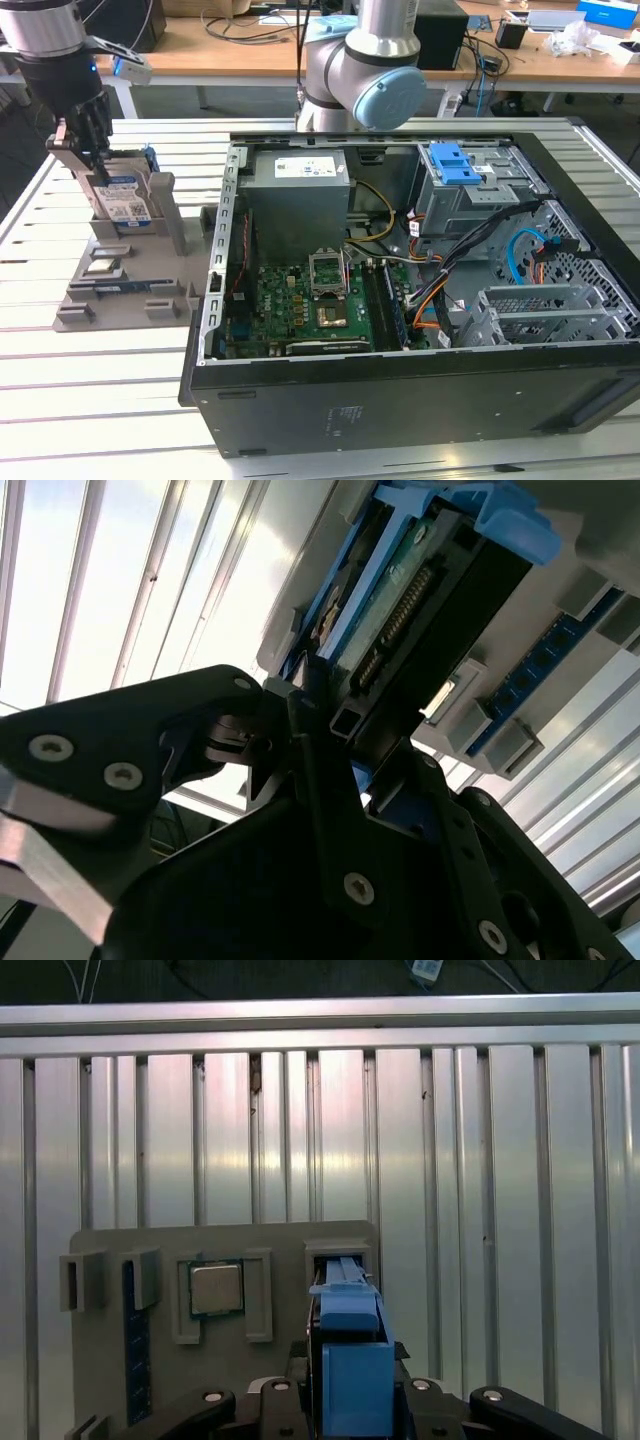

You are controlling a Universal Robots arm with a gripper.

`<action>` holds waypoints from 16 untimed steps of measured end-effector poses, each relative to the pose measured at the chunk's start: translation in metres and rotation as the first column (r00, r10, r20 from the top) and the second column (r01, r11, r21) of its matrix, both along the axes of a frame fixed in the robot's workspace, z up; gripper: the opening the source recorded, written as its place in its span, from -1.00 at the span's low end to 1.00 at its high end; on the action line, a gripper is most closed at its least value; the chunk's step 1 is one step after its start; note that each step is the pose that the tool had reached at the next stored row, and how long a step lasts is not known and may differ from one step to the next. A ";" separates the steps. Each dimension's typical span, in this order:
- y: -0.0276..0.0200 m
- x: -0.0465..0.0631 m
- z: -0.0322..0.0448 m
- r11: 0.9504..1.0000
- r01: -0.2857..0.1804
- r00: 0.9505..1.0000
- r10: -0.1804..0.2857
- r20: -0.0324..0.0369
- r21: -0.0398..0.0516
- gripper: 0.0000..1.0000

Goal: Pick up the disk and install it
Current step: 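Pick up the disk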

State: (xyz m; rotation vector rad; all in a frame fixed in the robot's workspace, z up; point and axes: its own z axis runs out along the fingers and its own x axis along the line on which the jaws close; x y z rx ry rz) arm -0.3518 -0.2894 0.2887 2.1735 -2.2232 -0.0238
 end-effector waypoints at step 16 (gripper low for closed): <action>0.0001 0.000 -0.0003 1.000 0.000 1.000 0.000 0.001 0.000 -0.27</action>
